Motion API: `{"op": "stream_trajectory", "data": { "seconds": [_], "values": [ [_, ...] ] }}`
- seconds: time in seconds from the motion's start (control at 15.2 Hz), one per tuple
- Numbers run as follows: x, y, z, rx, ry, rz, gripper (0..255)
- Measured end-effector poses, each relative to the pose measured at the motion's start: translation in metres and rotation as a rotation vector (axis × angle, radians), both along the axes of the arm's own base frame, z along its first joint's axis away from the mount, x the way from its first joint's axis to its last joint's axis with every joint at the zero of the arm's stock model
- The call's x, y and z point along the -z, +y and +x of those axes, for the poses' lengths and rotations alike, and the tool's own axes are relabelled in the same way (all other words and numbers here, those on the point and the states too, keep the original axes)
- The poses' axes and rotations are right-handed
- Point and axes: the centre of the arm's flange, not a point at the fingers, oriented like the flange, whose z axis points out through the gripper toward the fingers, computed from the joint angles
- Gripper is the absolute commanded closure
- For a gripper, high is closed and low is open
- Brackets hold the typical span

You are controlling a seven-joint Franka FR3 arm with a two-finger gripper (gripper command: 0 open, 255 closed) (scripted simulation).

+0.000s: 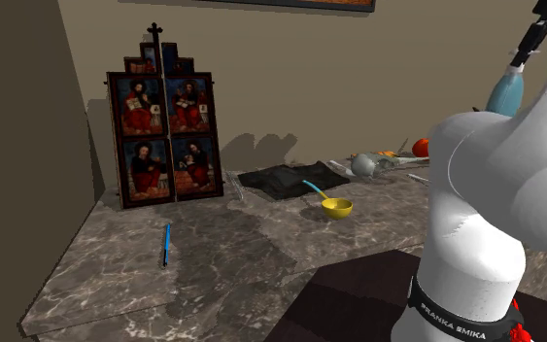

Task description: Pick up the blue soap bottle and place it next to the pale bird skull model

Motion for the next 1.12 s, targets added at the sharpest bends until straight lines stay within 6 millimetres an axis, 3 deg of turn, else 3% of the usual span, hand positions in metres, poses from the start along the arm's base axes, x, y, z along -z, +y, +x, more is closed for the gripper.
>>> {"op": "stream_trajectory", "data": {
  "seconds": [0.07, 0.26, 1.12],
  "values": [
    [0.001, -0.009, -0.01, 0.0, 0.0, 0.001, 255],
    [0.016, -0.018, -0.012, 0.0, 0.003, 0.003, 255],
    [0.086, -0.019, -0.012, 0.0, 0.004, 0.003, 255]
  ]
}}
